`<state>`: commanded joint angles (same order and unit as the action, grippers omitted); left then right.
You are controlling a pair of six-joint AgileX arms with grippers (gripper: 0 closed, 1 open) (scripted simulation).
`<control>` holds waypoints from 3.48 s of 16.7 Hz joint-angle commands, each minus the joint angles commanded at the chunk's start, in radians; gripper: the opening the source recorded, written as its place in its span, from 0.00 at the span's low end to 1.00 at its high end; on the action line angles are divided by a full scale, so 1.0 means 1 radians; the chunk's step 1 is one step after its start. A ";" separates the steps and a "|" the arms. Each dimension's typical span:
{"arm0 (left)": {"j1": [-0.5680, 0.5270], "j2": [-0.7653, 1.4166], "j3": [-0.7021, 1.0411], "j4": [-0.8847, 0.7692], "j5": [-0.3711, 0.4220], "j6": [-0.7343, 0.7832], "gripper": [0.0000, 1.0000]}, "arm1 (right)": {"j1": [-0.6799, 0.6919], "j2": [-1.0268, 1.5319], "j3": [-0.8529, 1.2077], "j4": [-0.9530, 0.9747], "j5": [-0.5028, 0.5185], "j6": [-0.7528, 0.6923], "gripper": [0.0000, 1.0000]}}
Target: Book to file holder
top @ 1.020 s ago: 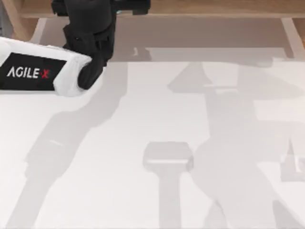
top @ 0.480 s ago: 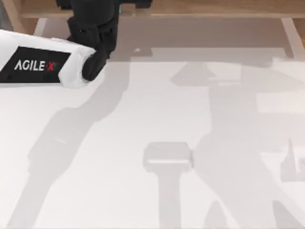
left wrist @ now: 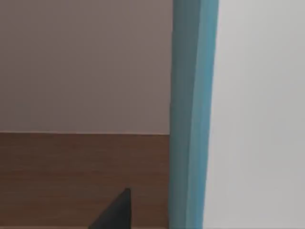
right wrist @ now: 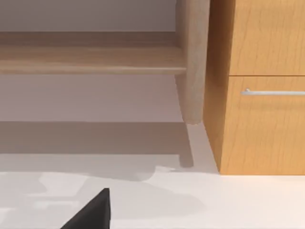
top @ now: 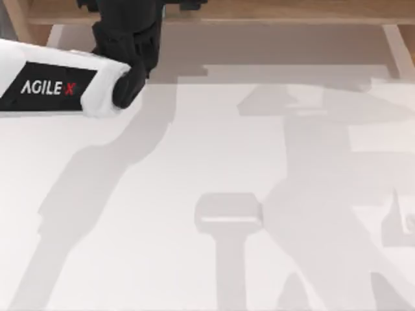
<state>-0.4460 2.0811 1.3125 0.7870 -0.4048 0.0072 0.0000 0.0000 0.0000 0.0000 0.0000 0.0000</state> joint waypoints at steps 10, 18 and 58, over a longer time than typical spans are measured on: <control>0.000 0.000 0.000 0.000 0.000 0.000 0.00 | 0.000 0.000 0.000 0.000 0.000 0.000 1.00; -0.003 -0.001 0.000 0.000 0.000 0.001 0.00 | 0.000 0.000 0.000 0.000 0.000 0.000 1.00; 0.944 -0.344 -0.543 -0.127 0.897 1.622 0.00 | 0.000 0.000 0.000 0.000 0.000 0.000 1.00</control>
<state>0.4980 1.7368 0.7692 0.6605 0.4926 1.6296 0.0000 0.0000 0.0000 0.0000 0.0000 0.0000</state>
